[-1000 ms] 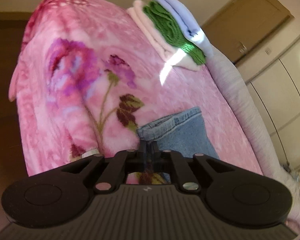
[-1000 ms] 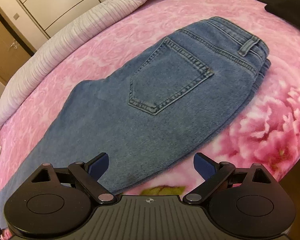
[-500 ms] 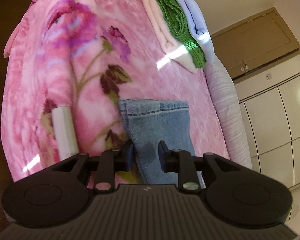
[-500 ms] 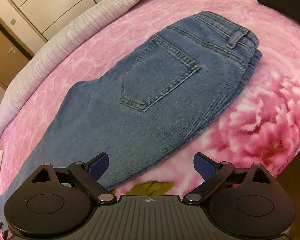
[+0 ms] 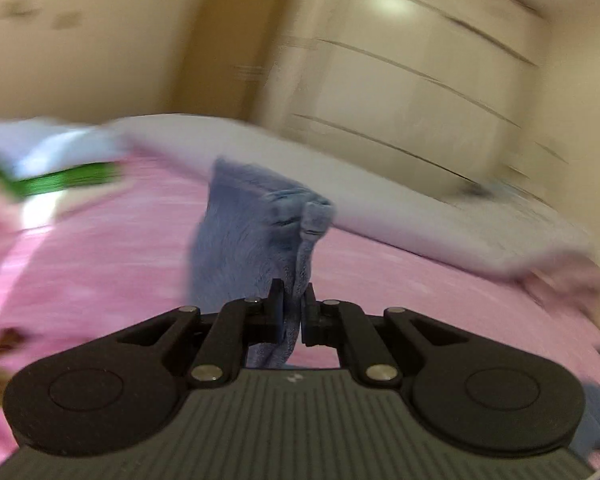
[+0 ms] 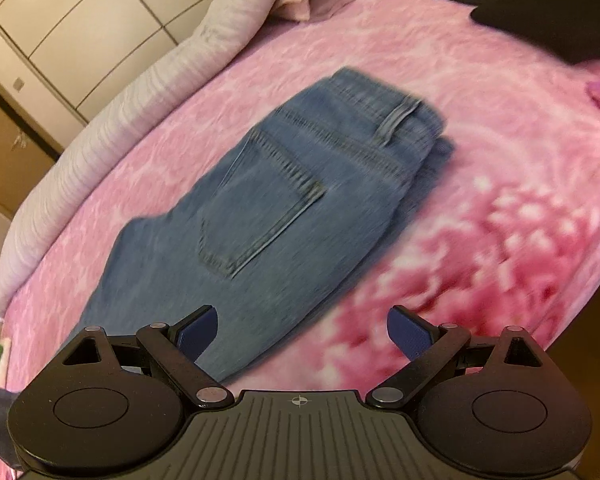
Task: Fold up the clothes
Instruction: 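Lift the hems with the left gripper and fold them toward the waistband, then press the fold with the open left gripper while the right gripper grasps the waistband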
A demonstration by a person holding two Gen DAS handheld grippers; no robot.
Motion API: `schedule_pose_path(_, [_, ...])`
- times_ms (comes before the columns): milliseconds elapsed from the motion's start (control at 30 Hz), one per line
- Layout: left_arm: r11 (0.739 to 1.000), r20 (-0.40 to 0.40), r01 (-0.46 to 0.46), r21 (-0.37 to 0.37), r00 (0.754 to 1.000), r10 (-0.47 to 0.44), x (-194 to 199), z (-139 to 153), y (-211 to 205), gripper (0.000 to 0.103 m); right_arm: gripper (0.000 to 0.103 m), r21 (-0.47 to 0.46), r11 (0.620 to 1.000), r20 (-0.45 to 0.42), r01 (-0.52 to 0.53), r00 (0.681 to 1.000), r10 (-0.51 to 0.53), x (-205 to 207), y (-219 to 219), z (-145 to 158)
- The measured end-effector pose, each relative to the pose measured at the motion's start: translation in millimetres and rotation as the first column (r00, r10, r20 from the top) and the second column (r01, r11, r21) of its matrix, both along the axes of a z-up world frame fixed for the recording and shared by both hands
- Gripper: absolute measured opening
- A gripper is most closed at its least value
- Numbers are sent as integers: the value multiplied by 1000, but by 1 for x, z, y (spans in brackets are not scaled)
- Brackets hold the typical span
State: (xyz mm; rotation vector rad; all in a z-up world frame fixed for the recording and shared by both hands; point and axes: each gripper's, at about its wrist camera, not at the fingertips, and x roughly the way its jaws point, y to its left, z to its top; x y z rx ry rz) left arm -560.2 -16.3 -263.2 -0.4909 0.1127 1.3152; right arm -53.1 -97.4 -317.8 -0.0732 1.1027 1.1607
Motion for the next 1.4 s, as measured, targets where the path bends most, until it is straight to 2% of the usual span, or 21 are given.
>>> schedule_pose_path(67, [987, -1, 161, -30, 987, -161, 65, -13, -1, 7, 95, 8, 1000, 4, 18, 1000, -18, 10, -5, 2])
schedule_pose_path(100, [970, -19, 225, -87, 974, -228, 97, -32, 1, 9, 95, 10, 1000, 1, 28, 1000, -28, 15, -7, 3])
schedule_pose_path(133, [947, -40, 283, -152, 955, -292, 127, -53, 3, 14, 95, 12, 999, -5, 36, 999, -36, 19, -9, 3])
schedule_pose_path(167, [916, -56, 337, -218, 933, -357, 158, -74, 5, 15, 95, 13, 999, -13, 42, 999, -42, 22, -11, 3])
schedule_pose_path(233, [882, -141, 333, -335, 907, -396, 199, -109, -2, 15, 95, 20, 998, -29, 56, 998, -56, 29, -15, 5])
schedule_pose_path(267, [897, -183, 324, -301, 903, -388, 205, -112, -11, 18, 95, 28, 998, -33, 63, 998, -62, 32, -18, 7])
schedule_pose_path(300, [893, -190, 344, -292, 894, -406, 205, -107, -18, 20, 95, 38, 997, -34, 66, 997, -64, 35, -20, 10])
schedule_pose_path(333, [880, -187, 370, -296, 881, -434, 203, -100, -23, 20, 95, 41, 997, -34, 65, 997, -64, 37, -22, 10])
schedule_pose_path(433, [849, -53, 421, -319, 886, -460, 169, -76, -30, 20, 95, 27, 998, -47, 50, 998, -48, 42, -23, 7])
schedule_pose_path(500, [869, -37, 380, -317, 911, -412, 141, -62, -32, 21, 93, 42, 999, -96, 21, 995, -17, 37, -22, 5])
schedule_pose_path(567, [895, -50, 284, -343, 946, -319, 108, -58, -28, 20, 78, 82, 996, -159, -37, 986, 49, 26, -17, 5])
schedule_pose_path(600, [910, -46, 225, -349, 966, -256, 88, -57, -23, 19, 76, 106, 992, -190, -68, 978, 87, 20, -13, 5])
schedule_pose_path(700, [922, 3, 78, -378, 997, -83, 32, -62, -9, 18, 72, 154, 976, -271, -157, 943, 194, -7, 1, 4])
schedule_pose_path(833, [887, 89, 33, -460, 996, 9, -15, -77, 10, 18, 72, 158, 967, -407, -202, 878, 250, -40, 23, -12])
schedule_pose_path(933, [883, 158, 48, -467, 987, 31, -36, -80, 7, 18, 71, 145, 971, -522, -190, 819, 238, -58, 37, -28])
schedule_pose_path(1033, [880, 168, 42, -473, 985, 43, -46, -82, 9, 18, 71, 90, 983, -588, -161, 788, 183, -72, 49, -43])
schedule_pose_path(1200, [877, 195, 65, -477, 980, 33, -51, -87, 20, 18, 61, 75, 985, -587, -154, 792, 168, -93, 62, -52])
schedule_pose_path(1300, [873, 218, 82, -481, 976, 28, -52, -91, 25, 18, 55, 56, 988, -562, -143, 814, 149, -102, 69, -57])
schedule_pose_path(1333, [873, 216, 82, -481, 976, 28, -51, -92, 26, 18, 46, 52, 988, -542, -143, 827, 149, -105, 71, -57])
schedule_pose_path(1367, [872, 215, 80, -482, 976, 29, -50, -92, 27, 18, 19, 48, 988, -522, -144, 840, 148, -109, 74, -58])
schedule_pose_path(1400, [872, 214, 78, -484, 976, 31, -50, -92, 28, 18, 15, 57, 987, -487, -153, 858, 161, -112, 74, -56])
